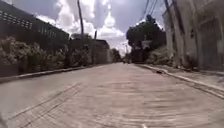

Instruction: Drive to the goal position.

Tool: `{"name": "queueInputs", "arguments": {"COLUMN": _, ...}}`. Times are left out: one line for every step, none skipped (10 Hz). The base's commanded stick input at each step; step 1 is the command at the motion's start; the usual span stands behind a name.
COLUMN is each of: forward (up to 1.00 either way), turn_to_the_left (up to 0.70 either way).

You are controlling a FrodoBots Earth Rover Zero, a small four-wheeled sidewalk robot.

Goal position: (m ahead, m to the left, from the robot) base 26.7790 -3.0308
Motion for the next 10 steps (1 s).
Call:
{"name": "queueInputs", "arguments": {"forward": 0.85, "turn_to_the_left": 0.0}}
{"name": "queueInputs", "arguments": {"forward": 0.85, "turn_to_the_left": 0.0}}
{"name": "queueInputs", "arguments": {"forward": 0.85, "turn_to_the_left": 0.0}}
{"name": "queueInputs", "arguments": {"forward": 0.85, "turn_to_the_left": -0.32}}
{"name": "queueInputs", "arguments": {"forward": 0.85, "turn_to_the_left": -0.29}}
{"name": "queueInputs", "arguments": {"forward": 0.85, "turn_to_the_left": -0.19}}
{"name": "queueInputs", "arguments": {"forward": 0.85, "turn_to_the_left": -0.1}}
{"name": "queueInputs", "arguments": {"forward": 0.85, "turn_to_the_left": -0.03}}
{"name": "queueInputs", "arguments": {"forward": 0.85, "turn_to_the_left": 0.0}}
{"name": "queueInputs", "arguments": {"forward": 0.85, "turn_to_the_left": 0.0}}
